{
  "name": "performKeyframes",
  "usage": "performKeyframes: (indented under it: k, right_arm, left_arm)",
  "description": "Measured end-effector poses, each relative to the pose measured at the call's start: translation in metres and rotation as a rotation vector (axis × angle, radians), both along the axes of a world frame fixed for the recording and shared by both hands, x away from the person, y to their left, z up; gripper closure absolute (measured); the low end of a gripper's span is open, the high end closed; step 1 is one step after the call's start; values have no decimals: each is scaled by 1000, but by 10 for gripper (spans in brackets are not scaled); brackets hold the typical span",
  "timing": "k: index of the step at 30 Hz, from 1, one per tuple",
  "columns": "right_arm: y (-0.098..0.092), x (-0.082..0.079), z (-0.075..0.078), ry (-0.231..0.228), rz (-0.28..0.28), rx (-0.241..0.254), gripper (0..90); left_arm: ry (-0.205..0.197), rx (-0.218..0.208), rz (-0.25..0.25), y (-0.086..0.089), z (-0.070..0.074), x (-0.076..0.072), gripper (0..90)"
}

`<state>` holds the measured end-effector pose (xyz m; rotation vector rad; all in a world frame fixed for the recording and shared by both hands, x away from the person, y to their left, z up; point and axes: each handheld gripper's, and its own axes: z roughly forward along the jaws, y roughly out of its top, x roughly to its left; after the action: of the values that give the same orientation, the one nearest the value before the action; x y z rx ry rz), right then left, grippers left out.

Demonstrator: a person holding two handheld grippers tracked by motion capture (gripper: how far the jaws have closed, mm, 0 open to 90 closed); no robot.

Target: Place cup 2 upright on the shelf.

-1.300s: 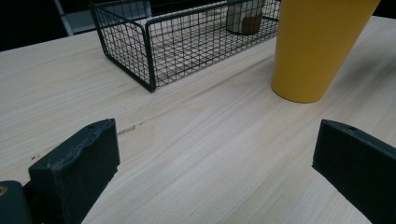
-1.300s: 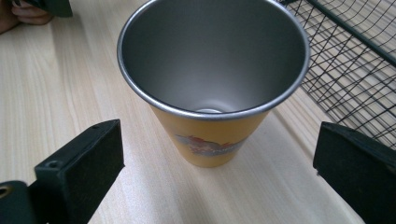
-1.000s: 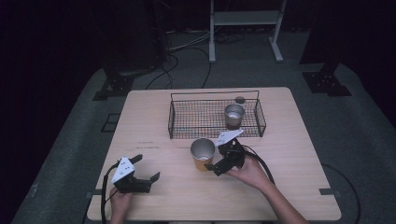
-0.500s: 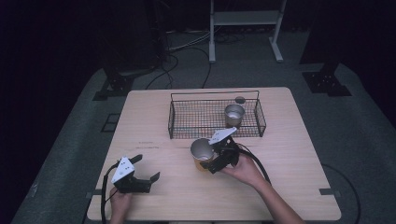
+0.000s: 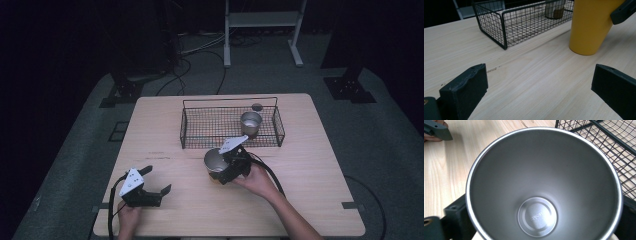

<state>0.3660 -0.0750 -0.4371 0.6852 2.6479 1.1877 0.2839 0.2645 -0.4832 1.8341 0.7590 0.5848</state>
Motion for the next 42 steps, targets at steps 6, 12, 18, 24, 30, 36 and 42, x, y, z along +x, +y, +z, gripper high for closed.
performKeyframes:
  k: [6, 12, 18, 24, 30, 36, 42]
  right_arm:
    - [-1, 1, 2, -11, 8, 8, 131]
    - [-1, 1, 6, -6, 13, 13, 134]
    - [-3, 3, 17, -8, 19, 10, 135]
    - [-5, 8, 27, -3, 6, 22, 135]
    - [-8, 13, 39, 0, 3, 29, 135]
    - [-9, 18, 51, 2, 3, 44, 135]
    - [-9, 24, 61, 12, 8, 47, 135]
  left_arm:
    - [-1, -1, 0, 0, 0, 0, 0]
    - [-1, -2, 1, 0, 0, 0, 0]
    - [-4, -4, 1, 0, 0, 0, 0]
    - [-5, 0, -1, 1, 0, 0, 0]
    - [-4, -2, 0, 1, 0, 0, 0]
    - [-2, -5, 0, 0, 0, 0, 0]
    - [-3, -2, 0, 0, 0, 0, 0]
